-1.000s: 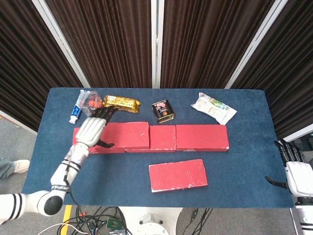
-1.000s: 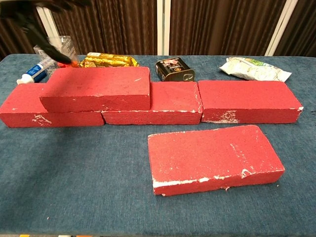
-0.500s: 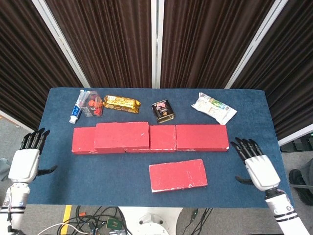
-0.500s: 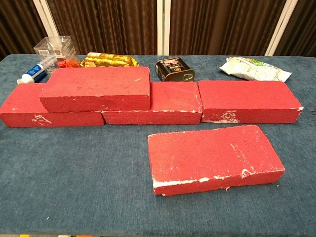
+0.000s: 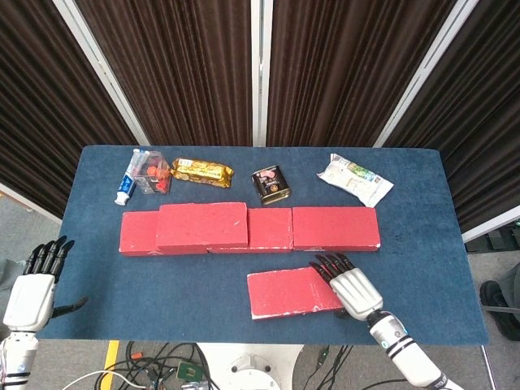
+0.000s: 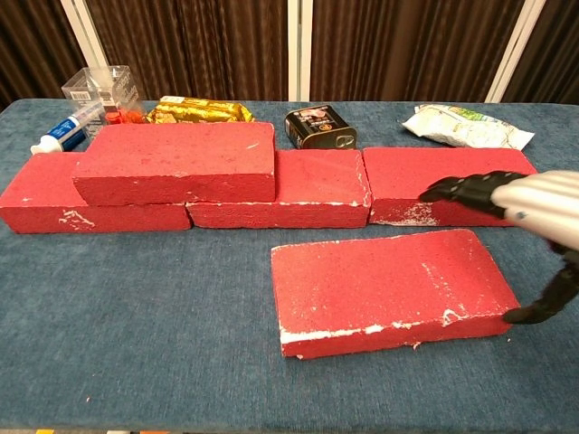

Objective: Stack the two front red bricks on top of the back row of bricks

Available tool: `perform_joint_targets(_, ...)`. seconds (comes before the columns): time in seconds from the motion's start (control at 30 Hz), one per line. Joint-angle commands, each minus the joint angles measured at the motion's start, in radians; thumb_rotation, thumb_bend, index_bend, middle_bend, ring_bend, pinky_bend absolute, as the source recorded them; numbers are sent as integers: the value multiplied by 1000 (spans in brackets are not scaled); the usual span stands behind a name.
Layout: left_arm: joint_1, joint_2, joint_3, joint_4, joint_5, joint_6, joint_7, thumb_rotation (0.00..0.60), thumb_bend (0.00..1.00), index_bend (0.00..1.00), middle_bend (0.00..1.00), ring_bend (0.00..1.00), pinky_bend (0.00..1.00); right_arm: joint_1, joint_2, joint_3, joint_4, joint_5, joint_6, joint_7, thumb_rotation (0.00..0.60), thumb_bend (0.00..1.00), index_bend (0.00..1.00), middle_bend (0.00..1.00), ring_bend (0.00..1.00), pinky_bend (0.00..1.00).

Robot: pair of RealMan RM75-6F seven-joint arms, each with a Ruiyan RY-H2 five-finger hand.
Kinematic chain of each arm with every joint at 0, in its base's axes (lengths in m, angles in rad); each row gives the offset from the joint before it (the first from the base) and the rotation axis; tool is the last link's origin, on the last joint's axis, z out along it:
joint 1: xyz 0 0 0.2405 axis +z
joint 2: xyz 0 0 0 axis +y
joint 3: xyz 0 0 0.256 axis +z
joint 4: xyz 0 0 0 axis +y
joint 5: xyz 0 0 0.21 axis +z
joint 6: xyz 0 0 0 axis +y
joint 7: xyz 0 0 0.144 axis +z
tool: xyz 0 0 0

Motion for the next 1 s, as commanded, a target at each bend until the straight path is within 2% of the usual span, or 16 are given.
perform_joint_targets(0.03,9,1,-7,4,9,-7,-11,600,0,0,0,0,0,33,-51,3,7,44,-24,-55,600,0,0,0,0,0)
perform_joint_targets(0.43,37,7,-39,24,19,-52,-35,600,0,0,0,0,0,117,-157,21,35,203,-68,-140,600,0,0,0,0,0)
perform_joint_targets(0.73,54,19,-59,28,22,-76,-49,600,0,0,0,0,0,179,-208,23,59,278,-94,-149,600,0,0,0,0,0)
perform_joint_targets(1.0,65,24,-73,34,24,-96,-67,600,0,0,0,0,0,198,-224,12,76,300,-68,-135,600,0,0,12,0,0)
